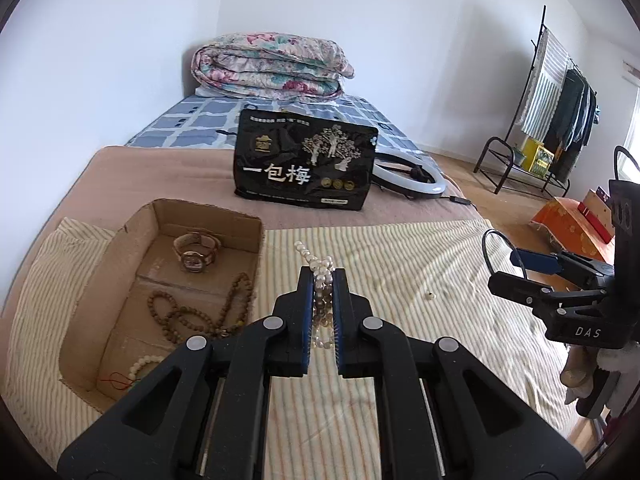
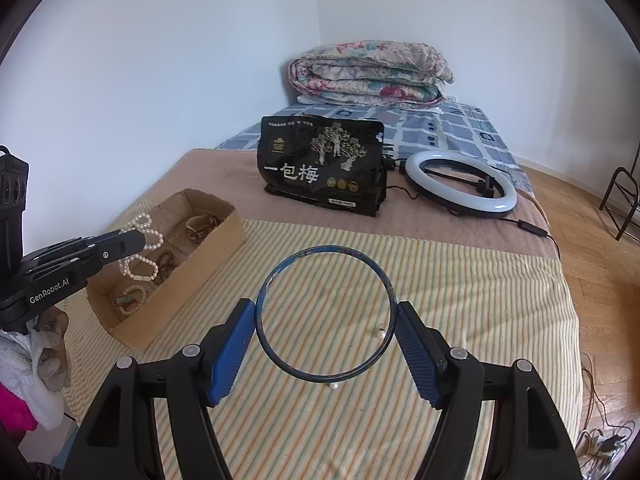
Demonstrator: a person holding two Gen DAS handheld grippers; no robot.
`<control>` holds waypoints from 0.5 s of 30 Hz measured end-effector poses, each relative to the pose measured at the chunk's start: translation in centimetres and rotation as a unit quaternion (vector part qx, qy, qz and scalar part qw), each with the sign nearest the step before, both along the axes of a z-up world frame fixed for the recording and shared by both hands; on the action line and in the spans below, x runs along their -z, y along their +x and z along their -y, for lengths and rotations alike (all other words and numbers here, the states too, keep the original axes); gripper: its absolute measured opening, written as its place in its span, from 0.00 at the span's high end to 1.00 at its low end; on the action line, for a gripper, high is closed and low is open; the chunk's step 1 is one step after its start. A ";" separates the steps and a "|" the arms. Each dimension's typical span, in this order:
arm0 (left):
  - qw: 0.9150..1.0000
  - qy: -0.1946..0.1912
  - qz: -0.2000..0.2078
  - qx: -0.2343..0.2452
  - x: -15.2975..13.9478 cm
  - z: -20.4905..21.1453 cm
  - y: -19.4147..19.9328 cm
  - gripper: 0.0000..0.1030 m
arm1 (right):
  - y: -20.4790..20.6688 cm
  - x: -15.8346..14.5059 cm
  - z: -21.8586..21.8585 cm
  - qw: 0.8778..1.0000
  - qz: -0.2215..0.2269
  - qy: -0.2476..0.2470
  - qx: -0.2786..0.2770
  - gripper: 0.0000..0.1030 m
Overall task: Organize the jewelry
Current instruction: 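Carry the pearl necklace and bangle over the cardboard box and lower them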
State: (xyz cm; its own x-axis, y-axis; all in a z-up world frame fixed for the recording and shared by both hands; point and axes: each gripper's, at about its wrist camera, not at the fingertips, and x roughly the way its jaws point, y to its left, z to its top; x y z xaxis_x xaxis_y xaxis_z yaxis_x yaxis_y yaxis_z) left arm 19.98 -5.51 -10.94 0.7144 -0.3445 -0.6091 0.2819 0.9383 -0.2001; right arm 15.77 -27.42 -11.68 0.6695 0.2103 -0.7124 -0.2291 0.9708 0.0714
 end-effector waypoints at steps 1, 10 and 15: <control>1.000 0.000 0.002 -0.005 -0.1 -0.7 -0.1 0.94 | 0.2 -0.1 -0.6 1.000 0.001 0.001 -0.004 0.29; 0.999 0.004 0.007 -0.047 -0.5 -6.6 -0.1 0.94 | 1.8 -0.8 -5.9 0.999 0.005 0.007 -0.040 0.29; 0.998 0.007 0.005 -0.063 -0.2 -8.9 0.1 0.94 | 2.9 -0.7 -8.9 0.998 0.003 0.010 -0.061 0.29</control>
State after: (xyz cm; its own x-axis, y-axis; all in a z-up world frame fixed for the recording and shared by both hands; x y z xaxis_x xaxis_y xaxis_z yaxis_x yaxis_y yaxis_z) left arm 20.06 3.41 -10.78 0.7574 -0.2431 -0.6060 0.1634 0.9691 -0.1846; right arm 18.70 -18.53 -10.94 0.6427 0.3052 -0.7027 -0.3467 0.9338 0.0884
